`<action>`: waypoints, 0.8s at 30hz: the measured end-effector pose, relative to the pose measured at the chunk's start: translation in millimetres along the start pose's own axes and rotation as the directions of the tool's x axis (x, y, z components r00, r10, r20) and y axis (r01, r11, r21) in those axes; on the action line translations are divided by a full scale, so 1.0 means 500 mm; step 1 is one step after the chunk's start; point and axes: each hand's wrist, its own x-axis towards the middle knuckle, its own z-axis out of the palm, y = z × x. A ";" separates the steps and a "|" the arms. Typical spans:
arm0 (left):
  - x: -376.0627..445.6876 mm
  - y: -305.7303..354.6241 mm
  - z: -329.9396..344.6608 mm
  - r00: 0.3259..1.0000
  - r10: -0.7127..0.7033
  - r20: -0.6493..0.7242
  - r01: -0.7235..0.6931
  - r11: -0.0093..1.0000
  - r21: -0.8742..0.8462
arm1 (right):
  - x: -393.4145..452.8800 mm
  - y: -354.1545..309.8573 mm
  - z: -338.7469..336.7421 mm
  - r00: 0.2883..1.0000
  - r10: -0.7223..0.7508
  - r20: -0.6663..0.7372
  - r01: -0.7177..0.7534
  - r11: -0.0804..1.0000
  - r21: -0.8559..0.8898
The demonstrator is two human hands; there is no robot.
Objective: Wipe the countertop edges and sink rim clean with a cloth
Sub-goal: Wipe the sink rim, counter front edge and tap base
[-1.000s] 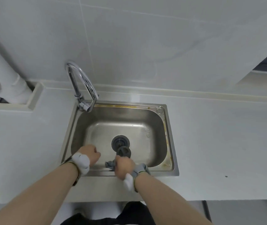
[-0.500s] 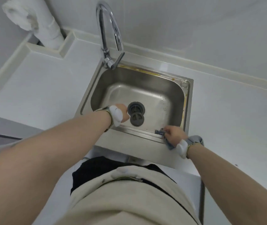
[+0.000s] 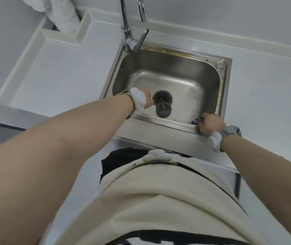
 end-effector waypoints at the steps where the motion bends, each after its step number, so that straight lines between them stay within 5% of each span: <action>1: 0.002 -0.009 -0.004 0.999 -0.054 0.005 0.054 0.998 0.010 | 0.001 -0.003 -0.002 1.000 0.013 0.017 -0.014 1.000 0.019; 8: 0.023 -0.037 0.005 0.998 -0.063 0.011 0.063 0.997 0.054 | 0.003 -0.019 -0.003 0.995 0.082 0.052 -0.084 0.995 0.056; 16: 0.016 -0.027 0.023 0.998 -0.055 0.017 0.054 0.998 0.021 | 0.013 -0.115 0.023 0.993 -0.118 0.021 0.116 0.990 0.085; 24: -0.002 -0.022 0.026 0.998 -0.052 0.032 0.052 0.998 0.029 | -0.015 -0.045 0.014 0.989 -0.143 -0.033 0.142 0.990 -0.021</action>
